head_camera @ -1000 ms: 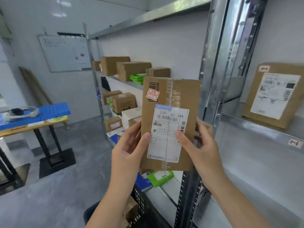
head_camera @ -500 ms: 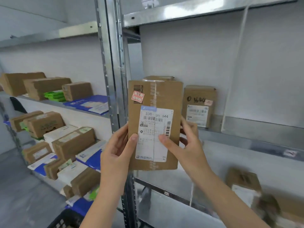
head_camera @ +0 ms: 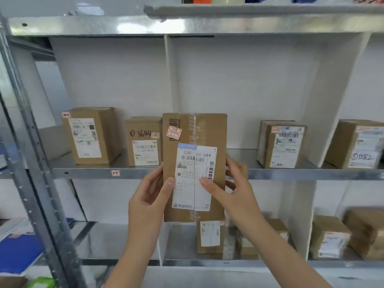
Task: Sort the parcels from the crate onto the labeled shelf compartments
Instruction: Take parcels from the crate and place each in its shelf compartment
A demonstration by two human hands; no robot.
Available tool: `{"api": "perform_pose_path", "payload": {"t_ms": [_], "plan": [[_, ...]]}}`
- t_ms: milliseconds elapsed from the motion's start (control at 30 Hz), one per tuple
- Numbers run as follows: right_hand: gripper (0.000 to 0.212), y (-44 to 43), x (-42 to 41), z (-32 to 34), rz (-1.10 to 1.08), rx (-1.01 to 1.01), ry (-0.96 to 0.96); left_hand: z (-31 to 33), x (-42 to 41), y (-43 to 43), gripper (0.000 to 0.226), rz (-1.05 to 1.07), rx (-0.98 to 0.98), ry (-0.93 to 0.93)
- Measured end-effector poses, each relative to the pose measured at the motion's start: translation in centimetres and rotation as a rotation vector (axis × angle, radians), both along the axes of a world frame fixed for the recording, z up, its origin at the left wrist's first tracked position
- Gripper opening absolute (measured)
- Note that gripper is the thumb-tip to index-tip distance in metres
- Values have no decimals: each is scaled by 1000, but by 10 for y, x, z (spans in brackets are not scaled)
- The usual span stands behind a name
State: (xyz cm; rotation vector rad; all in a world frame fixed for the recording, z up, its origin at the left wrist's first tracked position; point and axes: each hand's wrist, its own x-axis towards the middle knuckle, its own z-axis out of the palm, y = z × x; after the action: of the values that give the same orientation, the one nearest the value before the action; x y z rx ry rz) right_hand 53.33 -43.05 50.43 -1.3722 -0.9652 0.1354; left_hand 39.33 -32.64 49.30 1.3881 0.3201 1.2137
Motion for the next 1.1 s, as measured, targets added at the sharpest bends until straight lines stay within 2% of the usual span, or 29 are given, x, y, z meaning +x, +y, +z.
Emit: {"api": "perform_pose_path", "payload": {"t_ms": [267,433,767,967,1100], "plan": [[74,17,-3,-8,-10,-25,25,-6,-3,18,40,18,-6,16],[75,78,-31,-33,50,-78,-38,-23,-45,58,42,135,4,53],[67,203,-102,-103,278,-330,-17,-88,-135,147,46,345,-151,194],[90,256,-117,-145,396,-478,-63,-131,-161,202,42,365,-232,249],[94,289,-126,-173,375,-537,-26,-161,-169,244,37,326,-270,310]]}}
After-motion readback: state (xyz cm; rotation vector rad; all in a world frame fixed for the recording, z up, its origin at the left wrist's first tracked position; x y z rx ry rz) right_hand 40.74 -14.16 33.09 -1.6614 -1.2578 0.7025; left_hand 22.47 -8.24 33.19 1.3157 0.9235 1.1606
